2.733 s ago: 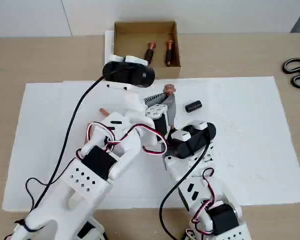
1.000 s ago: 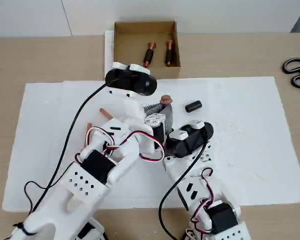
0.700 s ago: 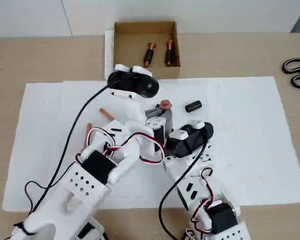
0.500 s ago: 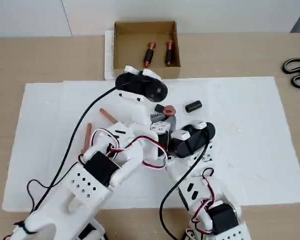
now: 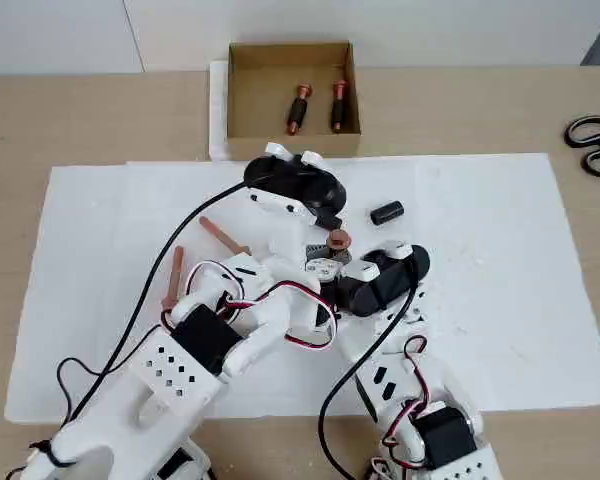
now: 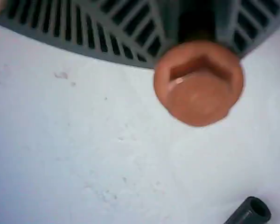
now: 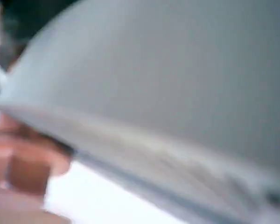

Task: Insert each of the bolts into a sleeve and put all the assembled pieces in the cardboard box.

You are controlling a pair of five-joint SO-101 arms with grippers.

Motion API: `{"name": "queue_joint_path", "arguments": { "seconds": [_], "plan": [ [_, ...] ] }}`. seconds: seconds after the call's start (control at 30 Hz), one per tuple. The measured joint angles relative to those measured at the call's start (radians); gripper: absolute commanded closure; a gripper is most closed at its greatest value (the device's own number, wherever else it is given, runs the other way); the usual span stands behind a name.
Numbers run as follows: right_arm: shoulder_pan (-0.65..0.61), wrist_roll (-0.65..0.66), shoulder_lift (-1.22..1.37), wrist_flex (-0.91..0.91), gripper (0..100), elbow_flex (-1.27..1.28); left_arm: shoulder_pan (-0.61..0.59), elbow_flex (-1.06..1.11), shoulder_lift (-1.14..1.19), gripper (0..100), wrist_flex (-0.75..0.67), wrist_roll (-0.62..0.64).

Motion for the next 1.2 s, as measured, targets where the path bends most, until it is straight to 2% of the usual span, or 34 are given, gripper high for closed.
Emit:
{"name": "queue_joint_path", "arguments": {
  "seconds": [0.43,0.67,0.93,1.2],
  "plan": [
    [0.000,0.000,0.000,0.000,99.5,0.000,0.005,-0.006,0.000,99,0.048,-0.002],
    [0.006,0.000,0.000,0.000,99.5,0.000,-0.005,-0.011,0.000,81,0.063,-0.147],
    [0.002,0.002,-0.002,0.000,99.5,0.000,0.002,-0.072,0.000,78,0.130,-0.163],
    [0.002,0.002,-0.002,0.000,99.5,0.000,-0.140,-0.203,0.002,78,0.207,-0.166]
  ]
}}
